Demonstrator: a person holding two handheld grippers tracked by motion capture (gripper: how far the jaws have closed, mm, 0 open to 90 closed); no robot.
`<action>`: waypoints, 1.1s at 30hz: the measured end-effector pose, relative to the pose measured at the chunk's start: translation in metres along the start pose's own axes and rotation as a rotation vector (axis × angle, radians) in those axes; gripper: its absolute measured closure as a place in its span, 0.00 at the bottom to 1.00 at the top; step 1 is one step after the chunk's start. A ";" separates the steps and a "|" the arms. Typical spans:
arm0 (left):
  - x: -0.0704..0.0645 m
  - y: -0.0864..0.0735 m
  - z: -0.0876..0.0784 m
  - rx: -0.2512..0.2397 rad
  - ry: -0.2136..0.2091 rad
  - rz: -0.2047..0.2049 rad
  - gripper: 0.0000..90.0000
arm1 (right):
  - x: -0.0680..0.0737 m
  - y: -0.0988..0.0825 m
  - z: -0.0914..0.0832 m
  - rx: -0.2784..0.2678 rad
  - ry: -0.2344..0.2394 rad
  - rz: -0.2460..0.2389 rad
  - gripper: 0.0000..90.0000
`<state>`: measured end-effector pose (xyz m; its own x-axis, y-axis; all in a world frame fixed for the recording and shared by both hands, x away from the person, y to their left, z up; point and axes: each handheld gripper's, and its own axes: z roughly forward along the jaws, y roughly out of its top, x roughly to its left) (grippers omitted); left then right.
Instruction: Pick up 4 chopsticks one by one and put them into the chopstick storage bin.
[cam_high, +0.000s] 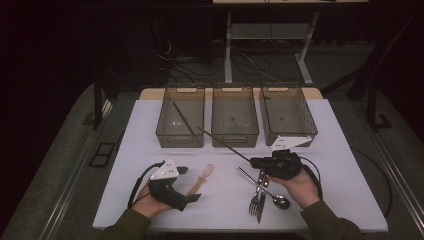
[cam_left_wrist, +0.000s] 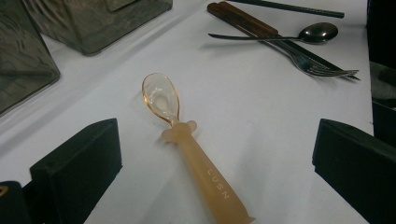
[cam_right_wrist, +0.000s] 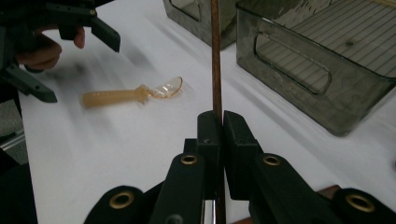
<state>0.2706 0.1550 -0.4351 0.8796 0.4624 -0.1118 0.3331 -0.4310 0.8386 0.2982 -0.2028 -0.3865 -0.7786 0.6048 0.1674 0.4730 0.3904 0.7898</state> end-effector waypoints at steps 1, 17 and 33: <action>0.000 0.000 0.000 0.000 0.000 0.000 0.00 | 0.000 0.001 0.001 -0.003 0.004 0.011 0.95; 0.001 0.000 -0.001 -0.001 -0.001 0.012 0.00 | -0.003 0.017 0.022 -0.003 -0.001 0.037 0.95; 0.001 0.000 -0.001 -0.011 0.000 -0.004 0.00 | -0.003 0.042 0.042 0.006 -0.044 0.037 0.95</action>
<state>0.2709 0.1565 -0.4348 0.8784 0.4639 -0.1147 0.3325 -0.4209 0.8440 0.3375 -0.1589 -0.3791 -0.7417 0.6486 0.1708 0.5041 0.3711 0.7798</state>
